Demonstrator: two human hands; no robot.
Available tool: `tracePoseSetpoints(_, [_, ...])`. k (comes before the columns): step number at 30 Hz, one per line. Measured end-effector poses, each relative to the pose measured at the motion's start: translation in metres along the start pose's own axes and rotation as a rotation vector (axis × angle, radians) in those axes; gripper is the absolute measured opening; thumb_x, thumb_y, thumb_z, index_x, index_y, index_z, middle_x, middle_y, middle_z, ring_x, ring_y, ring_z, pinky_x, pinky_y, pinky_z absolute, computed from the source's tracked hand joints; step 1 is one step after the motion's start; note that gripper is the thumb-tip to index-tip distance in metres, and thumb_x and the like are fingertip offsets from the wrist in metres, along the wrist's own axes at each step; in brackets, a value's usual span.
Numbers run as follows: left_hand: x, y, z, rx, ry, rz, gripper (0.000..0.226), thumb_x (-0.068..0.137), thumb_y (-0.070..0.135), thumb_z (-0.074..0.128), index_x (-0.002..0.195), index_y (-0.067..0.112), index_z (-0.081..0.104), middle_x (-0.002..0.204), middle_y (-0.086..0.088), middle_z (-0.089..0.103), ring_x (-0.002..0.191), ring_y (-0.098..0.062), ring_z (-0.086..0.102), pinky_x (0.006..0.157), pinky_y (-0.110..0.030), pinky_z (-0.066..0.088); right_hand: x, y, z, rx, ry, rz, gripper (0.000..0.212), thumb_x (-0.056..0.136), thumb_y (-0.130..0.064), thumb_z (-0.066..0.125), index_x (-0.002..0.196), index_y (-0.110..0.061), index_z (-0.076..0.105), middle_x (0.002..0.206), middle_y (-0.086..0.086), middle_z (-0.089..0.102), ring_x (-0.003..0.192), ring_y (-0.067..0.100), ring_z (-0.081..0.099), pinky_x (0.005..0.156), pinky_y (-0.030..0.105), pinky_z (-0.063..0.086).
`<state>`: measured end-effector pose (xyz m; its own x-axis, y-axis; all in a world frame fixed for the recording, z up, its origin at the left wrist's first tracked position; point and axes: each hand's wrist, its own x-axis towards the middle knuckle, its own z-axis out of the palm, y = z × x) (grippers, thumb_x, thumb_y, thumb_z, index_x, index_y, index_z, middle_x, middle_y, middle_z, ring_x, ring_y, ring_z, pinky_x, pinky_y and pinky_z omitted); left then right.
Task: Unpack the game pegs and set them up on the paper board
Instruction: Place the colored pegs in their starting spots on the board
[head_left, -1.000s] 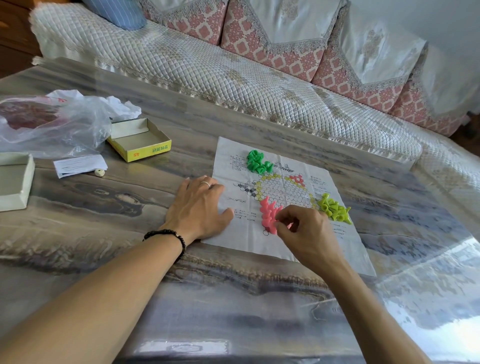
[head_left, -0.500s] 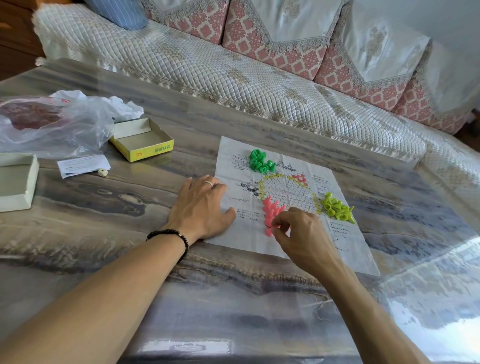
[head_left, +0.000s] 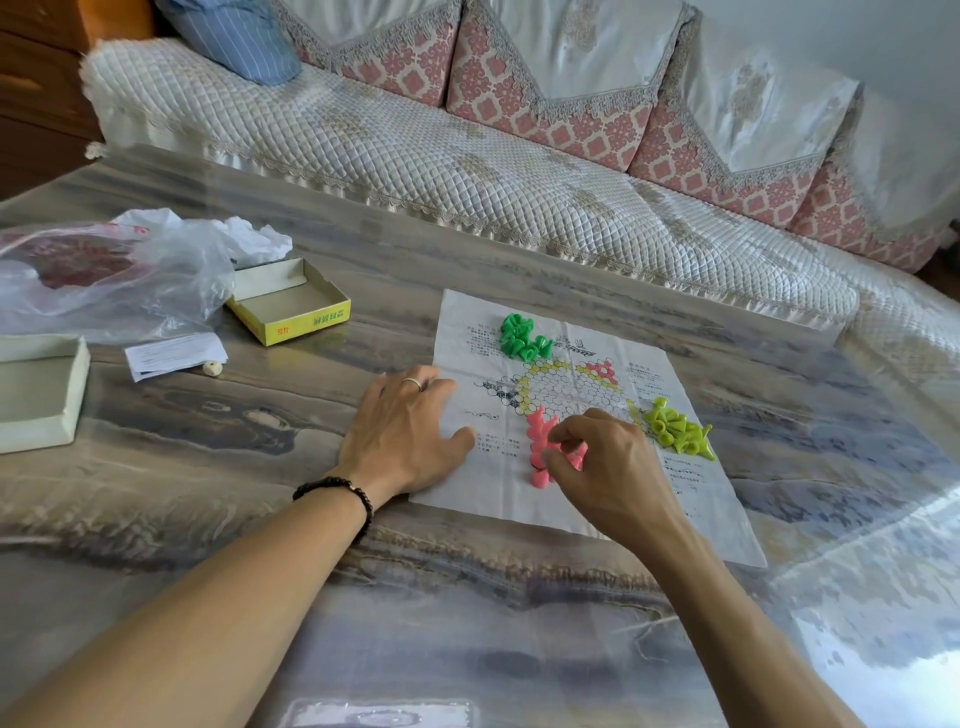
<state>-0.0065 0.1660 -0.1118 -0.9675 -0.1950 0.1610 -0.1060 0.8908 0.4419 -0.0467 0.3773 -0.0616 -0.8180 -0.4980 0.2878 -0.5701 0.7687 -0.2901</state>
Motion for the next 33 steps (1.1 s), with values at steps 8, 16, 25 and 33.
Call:
tracePoseSetpoints(8, [0.023,0.004,-0.010,-0.123,-0.027,-0.118,0.070,0.087,0.061,0.048,0.143,0.020,0.042,0.154,0.001,0.031,0.141,-0.021,0.027,0.114,-0.038,0.022,0.052,0.007,-0.010,-0.004,-0.035,0.028,0.019,0.087,-0.030,0.061,0.100,-0.019,0.070,0.092,-0.006,0.067,0.077,0.010,0.059,0.067,0.028,0.049])
tracePoseSetpoints(16, [0.089,-0.003,0.000,0.021,-0.020,-0.028,0.058,0.096,0.053,0.039,0.146,0.023,0.040,0.156,-0.001,0.031,0.147,-0.020,0.015,0.118,-0.043,0.013,0.117,0.046,0.003,0.082,-0.059,0.111,0.020,0.088,-0.015,0.061,0.106,-0.012,0.070,0.097,0.001,0.071,0.081,0.010,0.062,0.070,0.016,0.047])
tracePoseSetpoints(25, [0.101,-0.015,0.021,0.073,0.026,-0.061,0.062,0.095,0.061,0.027,0.141,0.023,0.044,0.152,0.001,0.038,0.145,-0.018,0.022,0.119,-0.045,0.011,0.159,0.079,0.026,0.102,-0.099,0.197,0.016,0.089,-0.016,0.061,0.101,-0.010,0.070,0.094,0.002,0.070,0.079,0.011,0.063,0.062,0.014,0.044])
tracePoseSetpoints(33, [0.102,-0.016,0.023,0.115,0.065,-0.045,0.075,0.085,0.070,0.017,0.133,0.023,0.051,0.145,0.002,0.045,0.140,-0.017,0.031,0.117,-0.046,0.019,0.170,0.078,0.037,0.116,-0.164,0.114,0.013,0.089,-0.020,0.063,0.095,-0.013,0.073,0.086,-0.006,0.068,0.075,0.005,0.062,0.063,0.013,0.046])
